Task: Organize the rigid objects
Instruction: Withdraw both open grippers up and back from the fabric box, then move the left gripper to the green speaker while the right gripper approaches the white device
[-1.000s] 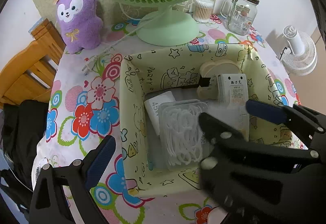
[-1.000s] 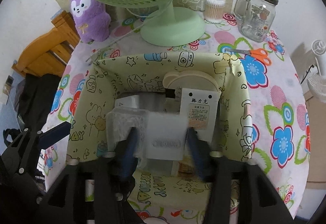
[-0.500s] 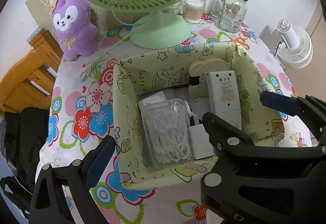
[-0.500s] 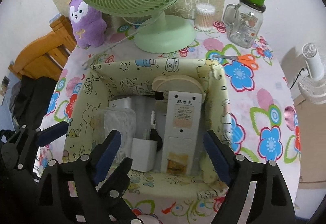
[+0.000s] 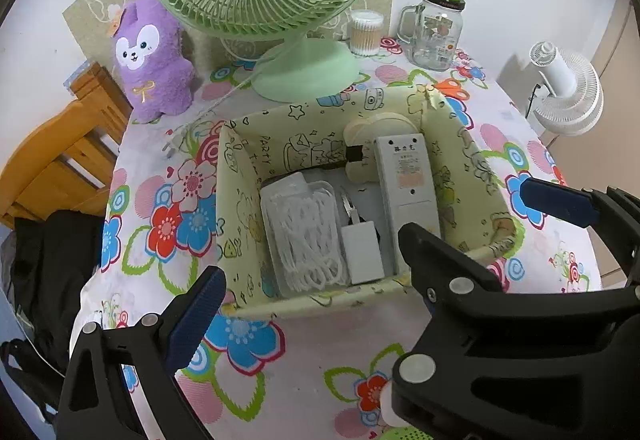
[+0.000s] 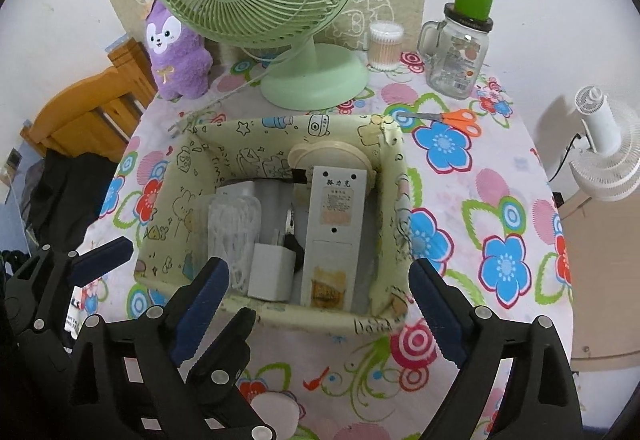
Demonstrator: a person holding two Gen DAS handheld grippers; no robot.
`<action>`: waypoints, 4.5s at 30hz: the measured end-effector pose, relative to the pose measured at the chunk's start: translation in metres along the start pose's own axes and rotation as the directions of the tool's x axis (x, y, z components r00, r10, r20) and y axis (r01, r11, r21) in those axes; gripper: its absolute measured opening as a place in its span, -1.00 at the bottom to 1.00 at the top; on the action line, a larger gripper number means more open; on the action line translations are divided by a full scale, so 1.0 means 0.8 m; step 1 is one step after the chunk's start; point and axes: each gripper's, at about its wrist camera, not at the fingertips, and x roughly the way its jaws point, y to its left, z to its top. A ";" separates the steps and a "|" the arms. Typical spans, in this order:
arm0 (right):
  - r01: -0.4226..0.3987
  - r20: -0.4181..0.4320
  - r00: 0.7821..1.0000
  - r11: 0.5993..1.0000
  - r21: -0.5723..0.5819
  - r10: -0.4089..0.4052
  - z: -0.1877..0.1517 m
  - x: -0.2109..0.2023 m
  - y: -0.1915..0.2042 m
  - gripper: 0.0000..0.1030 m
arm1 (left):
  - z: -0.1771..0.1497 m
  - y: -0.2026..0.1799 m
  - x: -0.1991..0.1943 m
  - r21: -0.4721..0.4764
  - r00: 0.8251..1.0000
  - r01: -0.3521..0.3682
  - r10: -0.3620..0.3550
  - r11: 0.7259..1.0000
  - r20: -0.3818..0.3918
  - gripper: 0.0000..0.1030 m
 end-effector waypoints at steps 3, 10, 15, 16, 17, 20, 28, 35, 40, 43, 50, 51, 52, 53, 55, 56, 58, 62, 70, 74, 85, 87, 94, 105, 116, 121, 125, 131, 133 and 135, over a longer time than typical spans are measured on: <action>0.000 0.006 1.000 1.000 -0.002 0.000 -0.005 -0.008 -0.002 0.83 | -0.005 -0.004 -0.007 -0.004 1.000 -0.003 0.003 1.000 0.007 0.94; -0.005 0.027 1.000 1.000 -0.008 0.005 -0.018 -0.029 -0.005 0.83 | -0.015 -0.013 -0.027 -0.015 1.000 -0.007 0.008 1.000 0.025 0.94; -0.007 0.044 0.999 1.000 -0.016 0.008 -0.027 -0.045 -0.008 0.83 | -0.023 -0.019 -0.039 -0.022 0.999 -0.010 0.011 1.000 0.037 0.94; -0.007 0.047 0.999 1.000 -0.017 0.008 -0.029 -0.047 -0.008 0.83 | -0.025 -0.020 -0.042 -0.023 0.999 -0.011 0.012 1.000 0.039 0.94; -0.008 0.050 0.999 1.000 -0.019 0.009 -0.031 -0.050 -0.008 0.83 | -0.027 -0.022 -0.045 -0.024 0.999 -0.012 0.013 1.000 0.042 0.94; -0.010 0.058 0.998 1.000 -0.021 0.011 -0.037 -0.058 -0.009 0.83 | -0.032 -0.025 -0.052 -0.032 0.999 -0.009 0.010 0.999 0.043 0.94; -0.014 0.078 0.997 0.999 -0.040 0.017 -0.052 -0.077 -0.011 0.83 | -0.045 -0.031 -0.066 -0.053 0.999 -0.010 0.013 0.999 0.049 0.94; -0.026 0.089 0.996 0.998 -0.053 0.031 -0.065 -0.091 -0.015 0.83 | -0.058 -0.046 -0.079 -0.047 0.997 -0.020 0.023 0.999 0.069 0.94; -0.026 0.099 0.995 0.998 -0.063 0.032 -0.075 -0.100 -0.020 0.83 | -0.067 -0.056 -0.087 -0.051 0.996 -0.041 0.045 0.998 0.076 0.94; -0.032 0.110 0.993 0.997 -0.068 0.039 -0.082 -0.107 -0.023 0.83 | -0.070 -0.061 -0.091 -0.054 0.996 -0.045 0.050 0.997 0.081 0.94; -0.044 0.133 0.990 0.996 -0.082 0.054 -0.096 -0.122 -0.033 0.83 | -0.082 -0.075 -0.101 -0.070 0.994 -0.047 0.054 0.996 0.091 0.94; -0.045 0.134 0.989 0.996 -0.082 0.056 -0.098 -0.123 -0.034 0.83 | -0.084 -0.077 -0.101 -0.071 0.994 -0.048 0.054 0.996 0.091 0.94; -0.048 0.136 0.989 0.995 -0.083 0.059 -0.100 -0.124 -0.036 0.83 | -0.085 -0.078 -0.102 -0.073 0.994 -0.048 0.054 0.996 0.091 0.94; -0.050 0.136 0.989 0.995 -0.083 0.061 -0.102 -0.125 -0.037 0.83 | -0.087 -0.079 -0.102 -0.076 0.994 -0.047 0.054 0.996 0.091 0.94; -0.052 0.137 0.989 0.995 -0.086 0.064 -0.106 -0.126 -0.039 0.83 | -0.092 -0.081 -0.103 -0.085 0.995 -0.044 0.051 0.995 0.091 0.94; -0.054 0.138 0.988 0.995 -0.088 0.065 -0.108 -0.126 -0.040 0.83 | -0.094 -0.082 -0.103 -0.089 0.995 -0.042 0.050 0.995 0.090 0.94; -0.057 0.143 0.987 0.994 -0.091 0.070 -0.111 -0.126 -0.041 0.83 | -0.098 -0.082 -0.101 -0.095 0.995 -0.037 0.046 0.995 0.086 0.94; -0.060 0.139 0.988 0.994 -0.090 0.072 -0.118 -0.122 -0.044 0.83 | -0.108 -0.081 -0.092 -0.108 0.997 -0.033 0.040 0.994 0.062 0.94; -0.062 0.120 0.990 0.993 -0.098 0.073 -0.132 -0.106 -0.047 0.83 | -0.121 -0.079 -0.075 -0.123 0.999 -0.007 0.012 0.992 0.038 0.94; -0.072 0.104 0.991 0.992 -0.100 0.082 -0.139 -0.093 -0.049 0.83 | -0.130 -0.081 -0.066 -0.114 0.999 0.003 0.001 0.994 0.039 0.94; -0.086 0.089 0.992 0.993 -0.084 0.094 -0.160 -0.067 -0.056 0.83 | -0.155 -0.082 -0.030 -0.154 0.999 0.045 -0.047 0.987 -0.010 0.94; -0.081 0.085 0.992 0.993 -0.092 0.088 -0.164 -0.062 -0.057 0.83 | -0.161 -0.082 -0.024 -0.172 0.998 0.050 -0.053 0.984 -0.016 0.94; -0.073 0.054 0.995 0.994 -0.087 0.078 -0.181 -0.040 -0.067 0.83 | -0.178 -0.081 -0.006 -0.208 0.996 0.072 -0.081 0.975 -0.035 0.99; -0.060 -0.005 0.998 0.997 -0.053 0.060 -0.202 -0.010 -0.085 0.83 | -0.197 -0.080 0.023 -0.280 0.992 0.065 -0.092 0.958 -0.085 0.99; -0.040 -0.048 0.998 0.999 -0.036 0.038 -0.216 0.009 -0.098 0.83 | -0.213 -0.083 0.039 -0.329 0.991 0.038 -0.078 0.944 -0.111 0.99; -0.039 -0.063 0.997 0.999 -0.039 0.036 -0.220 0.015 -0.099 0.83 | -0.218 -0.091 0.040 -0.318 0.994 -0.001 -0.035 0.948 -0.107 0.99; -0.038 -0.070 0.997 0.998 -0.048 0.034 -0.222 0.018 -0.098 0.83 | -0.222 -0.101 0.039 -0.271 0.995 -0.031 0.004 0.962 -0.102 0.99; -0.038 -0.074 0.997 0.998 -0.054 0.034 -0.225 0.022 -0.095 0.83 | -0.228 -0.110 0.039 -0.239 0.996 -0.055 0.037 0.969 -0.076 0.99; -0.041 -0.077 0.996 0.998 -0.052 0.037 -0.226 0.023 -0.093 0.83 | -0.228 -0.110 0.038 -0.237 0.997 -0.055 0.039 0.970 -0.070 0.90; -0.043 -0.082 0.996 0.998 -0.055 0.038 -0.228 0.024 -0.091 0.83 | -0.228 -0.111 0.035 -0.232 0.997 -0.052 0.037 0.971 -0.067 0.86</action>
